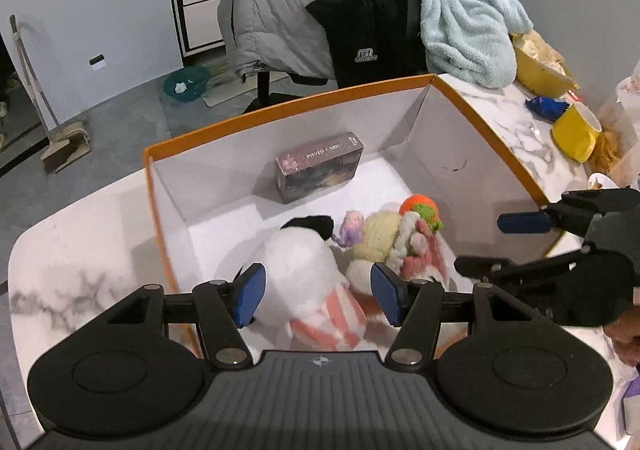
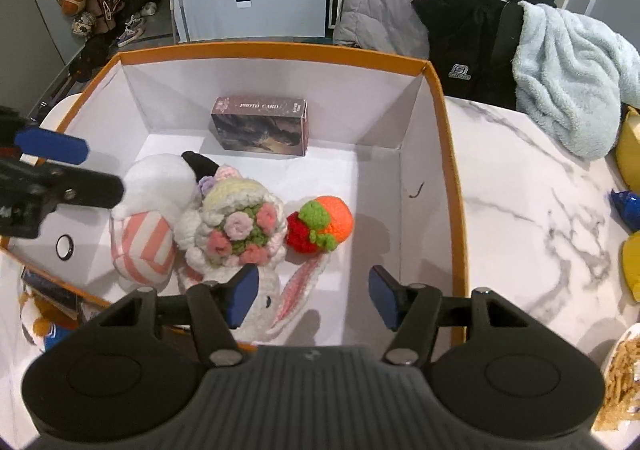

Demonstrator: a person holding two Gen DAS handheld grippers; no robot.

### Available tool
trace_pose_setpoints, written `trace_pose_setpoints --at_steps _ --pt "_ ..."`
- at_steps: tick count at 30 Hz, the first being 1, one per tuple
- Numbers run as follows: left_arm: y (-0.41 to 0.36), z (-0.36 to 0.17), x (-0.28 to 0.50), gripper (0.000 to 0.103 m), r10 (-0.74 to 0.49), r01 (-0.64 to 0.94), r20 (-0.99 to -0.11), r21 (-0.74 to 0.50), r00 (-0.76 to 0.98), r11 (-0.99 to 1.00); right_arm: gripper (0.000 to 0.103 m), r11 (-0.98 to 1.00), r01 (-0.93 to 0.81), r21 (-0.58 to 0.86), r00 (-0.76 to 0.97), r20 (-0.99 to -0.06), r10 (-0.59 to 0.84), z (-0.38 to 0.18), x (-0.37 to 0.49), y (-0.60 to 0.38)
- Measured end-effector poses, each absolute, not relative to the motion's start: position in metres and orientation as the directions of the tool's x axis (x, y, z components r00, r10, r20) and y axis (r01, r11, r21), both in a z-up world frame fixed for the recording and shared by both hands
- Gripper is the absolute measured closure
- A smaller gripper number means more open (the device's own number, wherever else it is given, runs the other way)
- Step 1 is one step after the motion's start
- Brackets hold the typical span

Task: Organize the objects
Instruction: 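Withdraw both tools and reach toward the pink wallet and cardboard cube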

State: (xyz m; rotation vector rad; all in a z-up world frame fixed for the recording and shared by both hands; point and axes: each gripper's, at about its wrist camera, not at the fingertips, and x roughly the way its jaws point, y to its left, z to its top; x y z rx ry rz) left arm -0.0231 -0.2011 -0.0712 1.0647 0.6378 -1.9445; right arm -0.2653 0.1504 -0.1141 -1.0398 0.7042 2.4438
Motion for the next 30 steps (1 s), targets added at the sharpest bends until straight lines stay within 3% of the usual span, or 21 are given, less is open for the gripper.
trace_pose_setpoints --at_steps 15,30 --pt "-0.131 -0.053 0.02 0.033 -0.4 0.849 -0.84 -0.127 -0.368 -0.513 0.038 -0.741 -0.593 0.317 -0.667 -0.709 0.231 -0.091 -0.205 0.133" --pt "-0.055 -0.113 0.048 0.03 -0.283 0.878 -0.906 -0.162 -0.313 -0.451 0.038 -0.601 -0.718 0.35 -0.564 -0.799 0.21 -0.16 -0.12 0.087"
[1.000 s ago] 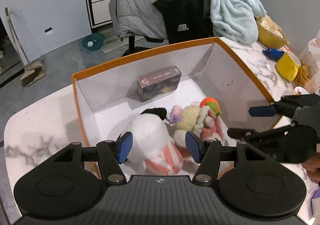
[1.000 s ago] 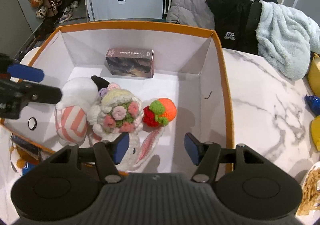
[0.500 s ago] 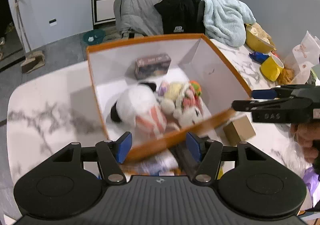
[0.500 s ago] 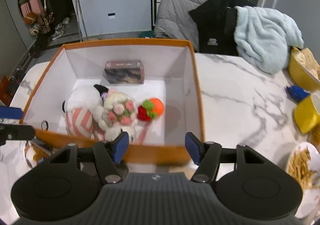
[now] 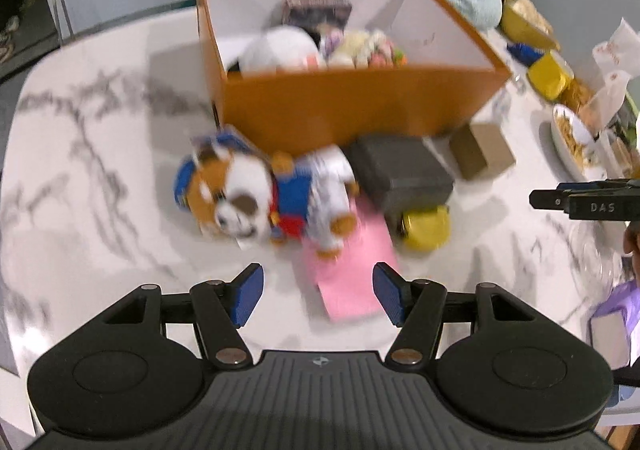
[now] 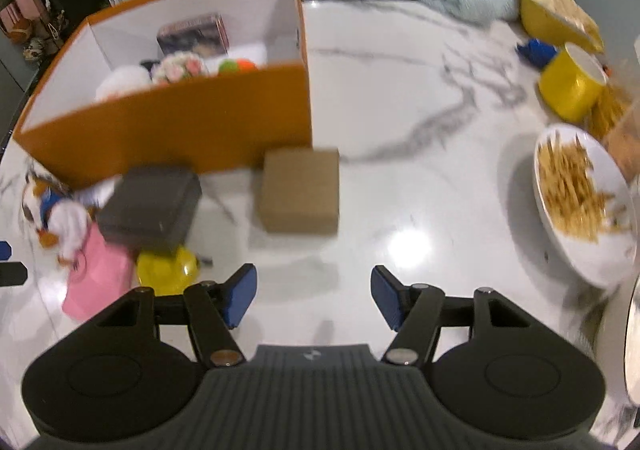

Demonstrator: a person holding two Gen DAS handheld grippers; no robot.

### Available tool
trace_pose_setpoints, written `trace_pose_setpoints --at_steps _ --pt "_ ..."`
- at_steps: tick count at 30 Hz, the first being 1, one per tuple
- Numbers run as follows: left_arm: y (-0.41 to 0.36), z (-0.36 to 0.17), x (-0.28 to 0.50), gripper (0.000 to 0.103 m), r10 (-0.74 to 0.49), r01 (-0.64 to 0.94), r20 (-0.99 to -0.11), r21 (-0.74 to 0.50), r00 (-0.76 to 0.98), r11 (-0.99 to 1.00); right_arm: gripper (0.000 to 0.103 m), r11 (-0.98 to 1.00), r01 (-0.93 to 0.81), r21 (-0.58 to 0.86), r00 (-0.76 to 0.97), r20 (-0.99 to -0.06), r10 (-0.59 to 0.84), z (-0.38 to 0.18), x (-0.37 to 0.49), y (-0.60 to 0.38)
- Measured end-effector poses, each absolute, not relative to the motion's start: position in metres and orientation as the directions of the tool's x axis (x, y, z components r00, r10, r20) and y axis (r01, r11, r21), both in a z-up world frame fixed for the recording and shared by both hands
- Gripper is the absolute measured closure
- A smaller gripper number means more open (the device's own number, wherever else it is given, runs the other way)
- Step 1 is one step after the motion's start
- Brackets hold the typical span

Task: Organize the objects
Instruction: 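Withdraw both tools and reach toward the pink wallet and cardboard cube, then grasp the pink wallet with the left tool while the right tool grasps the cardboard cube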

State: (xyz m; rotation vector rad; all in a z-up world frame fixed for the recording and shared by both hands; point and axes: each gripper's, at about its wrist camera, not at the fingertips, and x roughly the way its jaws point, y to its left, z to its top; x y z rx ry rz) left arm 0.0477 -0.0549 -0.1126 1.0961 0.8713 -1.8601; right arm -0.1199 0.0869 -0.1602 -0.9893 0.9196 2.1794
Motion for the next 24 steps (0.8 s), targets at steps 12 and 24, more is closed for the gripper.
trace_pose_setpoints --at_steps 12,24 --pt "-0.04 -0.157 0.009 0.025 -0.348 0.899 -0.907 -0.071 -0.238 -0.431 0.038 -0.614 -0.703 0.358 -0.563 -0.808 0.173 -0.165 -0.119 0.069" --pt "-0.051 -0.176 -0.011 0.009 -0.361 0.911 -0.906 -0.06 -0.222 -0.409 0.038 -0.607 -0.703 0.372 -0.565 -0.809 0.159 -0.169 -0.126 0.074"
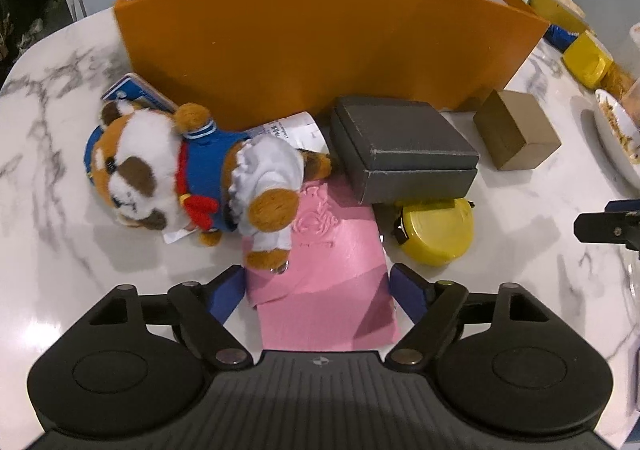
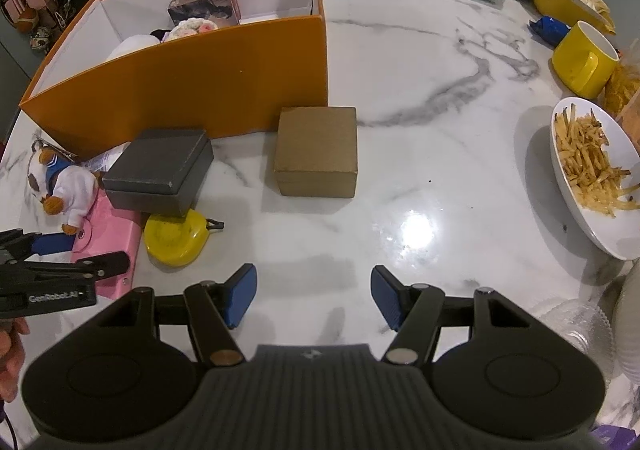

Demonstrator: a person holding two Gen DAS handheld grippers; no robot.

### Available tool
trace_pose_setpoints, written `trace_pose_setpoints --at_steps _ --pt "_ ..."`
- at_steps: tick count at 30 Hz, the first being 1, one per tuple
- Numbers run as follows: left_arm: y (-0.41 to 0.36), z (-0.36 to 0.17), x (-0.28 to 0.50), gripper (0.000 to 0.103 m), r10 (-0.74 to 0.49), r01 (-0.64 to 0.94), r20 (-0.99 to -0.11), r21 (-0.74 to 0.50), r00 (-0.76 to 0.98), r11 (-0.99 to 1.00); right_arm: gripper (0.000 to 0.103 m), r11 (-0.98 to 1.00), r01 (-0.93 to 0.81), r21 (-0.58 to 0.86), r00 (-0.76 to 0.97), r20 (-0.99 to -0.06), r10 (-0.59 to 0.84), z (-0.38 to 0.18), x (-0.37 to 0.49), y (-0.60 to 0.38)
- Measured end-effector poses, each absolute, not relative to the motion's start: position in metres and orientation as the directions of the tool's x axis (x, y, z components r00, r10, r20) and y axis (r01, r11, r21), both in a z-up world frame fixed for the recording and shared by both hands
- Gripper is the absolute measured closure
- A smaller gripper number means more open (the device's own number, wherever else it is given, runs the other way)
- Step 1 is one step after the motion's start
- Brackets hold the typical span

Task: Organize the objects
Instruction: 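Grasp the pink wallet with the left tool while the right tool grasps the cardboard cube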

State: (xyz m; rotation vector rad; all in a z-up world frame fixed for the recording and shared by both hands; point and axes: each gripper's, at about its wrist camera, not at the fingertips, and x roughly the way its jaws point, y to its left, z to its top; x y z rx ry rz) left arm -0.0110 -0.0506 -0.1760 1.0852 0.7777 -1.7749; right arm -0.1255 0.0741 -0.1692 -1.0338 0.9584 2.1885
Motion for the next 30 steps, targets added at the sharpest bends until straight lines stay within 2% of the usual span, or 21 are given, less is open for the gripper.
trace_pose_setpoints --at_steps 6,9,14,16,24,30 --pt "-0.057 -0.181 -0.028 0.006 -0.4 0.906 -0.903 0.026 -0.16 -0.422 0.038 -0.597 -0.709 0.375 -0.566 -0.808 0.164 -0.172 -0.132 0.08" --pt "-0.059 -0.184 -0.034 0.0 -0.419 0.897 -0.896 0.057 -0.148 -0.438 0.037 -0.591 -0.718 0.368 -0.563 -0.806 0.183 -0.173 -0.14 0.087" --pt "-0.058 -0.184 -0.03 0.0 -0.408 0.874 -0.897 0.053 -0.171 -0.483 0.037 -0.578 -0.736 0.354 -0.557 -0.801 0.219 -0.172 -0.154 0.106" --pt "-0.055 -0.182 -0.025 0.005 -0.409 0.866 -0.895 0.052 -0.181 -0.498 0.036 -0.583 -0.734 0.349 -0.558 -0.798 0.225 -0.17 -0.161 0.114" --pt "-0.035 -0.179 -0.004 0.006 -0.381 0.845 -0.906 0.05 -0.186 -0.533 0.035 -0.615 -0.721 0.319 -0.548 -0.806 0.224 -0.171 -0.193 0.137" --pt "-0.011 -0.177 0.011 0.006 -0.367 0.826 -0.91 0.052 -0.192 -0.561 0.041 -0.636 -0.715 0.291 -0.52 -0.829 0.205 -0.185 -0.203 0.133"
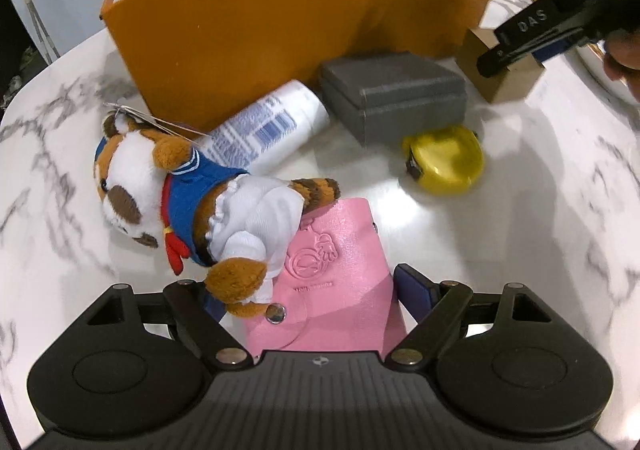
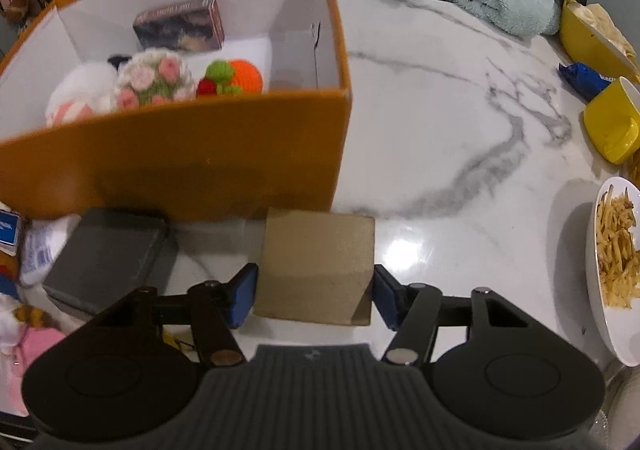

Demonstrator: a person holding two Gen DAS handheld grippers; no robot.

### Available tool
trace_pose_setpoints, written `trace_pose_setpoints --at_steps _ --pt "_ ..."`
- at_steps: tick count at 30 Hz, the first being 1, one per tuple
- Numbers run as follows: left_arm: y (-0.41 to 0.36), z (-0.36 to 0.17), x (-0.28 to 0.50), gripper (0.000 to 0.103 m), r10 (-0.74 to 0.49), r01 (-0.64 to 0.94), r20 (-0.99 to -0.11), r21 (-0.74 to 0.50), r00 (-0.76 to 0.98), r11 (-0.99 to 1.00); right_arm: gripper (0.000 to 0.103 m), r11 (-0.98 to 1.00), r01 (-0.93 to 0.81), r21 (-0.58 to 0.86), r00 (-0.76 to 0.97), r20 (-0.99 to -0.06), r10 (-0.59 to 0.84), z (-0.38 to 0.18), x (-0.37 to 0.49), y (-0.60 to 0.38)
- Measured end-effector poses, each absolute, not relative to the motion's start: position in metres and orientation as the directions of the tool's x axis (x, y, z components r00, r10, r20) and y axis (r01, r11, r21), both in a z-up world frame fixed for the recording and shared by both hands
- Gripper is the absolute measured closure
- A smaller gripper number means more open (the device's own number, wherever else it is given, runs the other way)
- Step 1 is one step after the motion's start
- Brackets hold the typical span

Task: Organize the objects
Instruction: 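Grasp the pink wallet with the left tool while the right tool grasps the cardboard cube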

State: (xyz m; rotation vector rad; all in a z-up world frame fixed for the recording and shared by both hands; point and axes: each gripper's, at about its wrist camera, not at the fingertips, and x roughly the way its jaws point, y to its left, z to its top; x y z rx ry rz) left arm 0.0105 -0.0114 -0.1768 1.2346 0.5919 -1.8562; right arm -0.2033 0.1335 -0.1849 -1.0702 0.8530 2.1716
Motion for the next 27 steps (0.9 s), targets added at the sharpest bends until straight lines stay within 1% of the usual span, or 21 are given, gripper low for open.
trace_pose_setpoints --at_steps 9,13,15,19,27 --pt "0.011 -0.171 0.017 0.008 -0.315 0.811 -0.928 0.025 -0.198 -0.584 0.042 -0.671 -0.673 0.311 -0.536 -0.83 0.153 -0.187 -0.181 0.093" --pt "0.02 -0.167 0.024 0.008 -0.284 0.806 -0.923 -0.044 -0.259 -0.591 0.042 -0.69 -0.647 0.324 -0.542 -0.832 0.117 -0.186 -0.169 0.064" --pt "0.019 -0.17 0.023 0.008 -0.29 0.791 -0.923 -0.026 -0.254 -0.611 0.042 -0.708 -0.628 0.323 -0.542 -0.834 0.101 -0.184 -0.167 0.047" --pt "0.025 -0.175 0.014 0.006 -0.327 0.757 -0.919 0.052 -0.218 -0.651 0.041 -0.739 -0.59 0.324 -0.548 -0.833 0.072 -0.182 -0.167 0.014" --pt "0.024 -0.177 0.012 0.004 -0.337 0.777 -0.918 0.054 -0.208 -0.627 0.042 -0.752 -0.576 0.322 -0.535 -0.844 0.049 -0.183 -0.176 -0.009"
